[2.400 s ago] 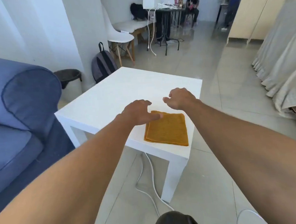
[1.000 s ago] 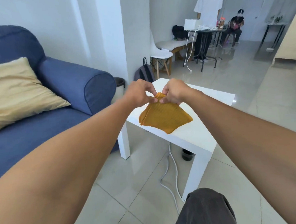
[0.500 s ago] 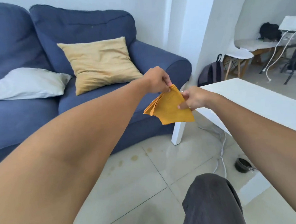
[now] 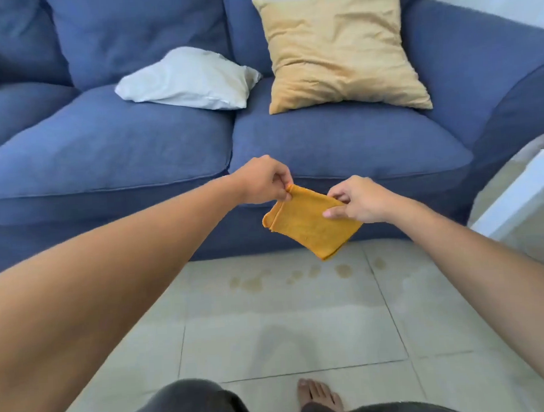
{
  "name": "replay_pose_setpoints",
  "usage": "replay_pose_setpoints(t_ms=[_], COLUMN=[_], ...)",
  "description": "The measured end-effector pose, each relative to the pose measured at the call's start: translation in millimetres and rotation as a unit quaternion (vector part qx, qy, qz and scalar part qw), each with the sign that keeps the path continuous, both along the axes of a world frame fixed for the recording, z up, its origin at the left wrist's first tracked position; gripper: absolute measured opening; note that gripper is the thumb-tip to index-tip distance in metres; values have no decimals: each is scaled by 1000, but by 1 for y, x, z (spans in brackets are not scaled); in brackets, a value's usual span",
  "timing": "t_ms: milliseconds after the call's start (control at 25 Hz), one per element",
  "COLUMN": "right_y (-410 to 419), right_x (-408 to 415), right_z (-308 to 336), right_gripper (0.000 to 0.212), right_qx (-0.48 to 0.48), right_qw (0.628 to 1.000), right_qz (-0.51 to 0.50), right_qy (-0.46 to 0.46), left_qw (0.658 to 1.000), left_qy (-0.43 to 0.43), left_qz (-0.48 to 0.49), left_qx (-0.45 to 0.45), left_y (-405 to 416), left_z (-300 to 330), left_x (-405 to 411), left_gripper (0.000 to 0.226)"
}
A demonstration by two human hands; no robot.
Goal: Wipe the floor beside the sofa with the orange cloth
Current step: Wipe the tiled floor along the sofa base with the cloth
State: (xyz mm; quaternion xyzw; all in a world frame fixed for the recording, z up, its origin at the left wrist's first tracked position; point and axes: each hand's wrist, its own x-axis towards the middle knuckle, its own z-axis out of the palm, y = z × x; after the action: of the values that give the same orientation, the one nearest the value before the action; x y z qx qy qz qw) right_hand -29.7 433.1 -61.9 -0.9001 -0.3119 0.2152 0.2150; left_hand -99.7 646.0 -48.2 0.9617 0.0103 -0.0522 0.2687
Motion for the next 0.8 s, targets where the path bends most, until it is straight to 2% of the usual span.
replay_pose_setpoints(t_ms=[240,400,520,640,720,800], right_y=[80,124,154,173,173,165], right_x=[18,26,33,33,22,4], right_z=[-145,-227,-260,-281,-302,-329], right_gripper=[23,11,5,5,9,21], right_qx=[-31,-18,8,32,20,-61], right_qw=[995,994,995,993,984,975], right_qz=[87,96,95,91,122,185], right_qy=[38,44,16,-73,-127,-105], left_qw=[993,983,978,977,986,985], left_qy=[64,68,36,-14,14,76], left_qz=[65,99,120,135,114,96], left_qx=[-72,-137,-166,-162,-124,-119], left_y=[75,118,144,158,164,169], left_z=[-156,-239,-274,-298,-317,-343], left_x=[-19,-26,-30,-35,-44,-59], left_gripper=[16,15,12,15,26,45])
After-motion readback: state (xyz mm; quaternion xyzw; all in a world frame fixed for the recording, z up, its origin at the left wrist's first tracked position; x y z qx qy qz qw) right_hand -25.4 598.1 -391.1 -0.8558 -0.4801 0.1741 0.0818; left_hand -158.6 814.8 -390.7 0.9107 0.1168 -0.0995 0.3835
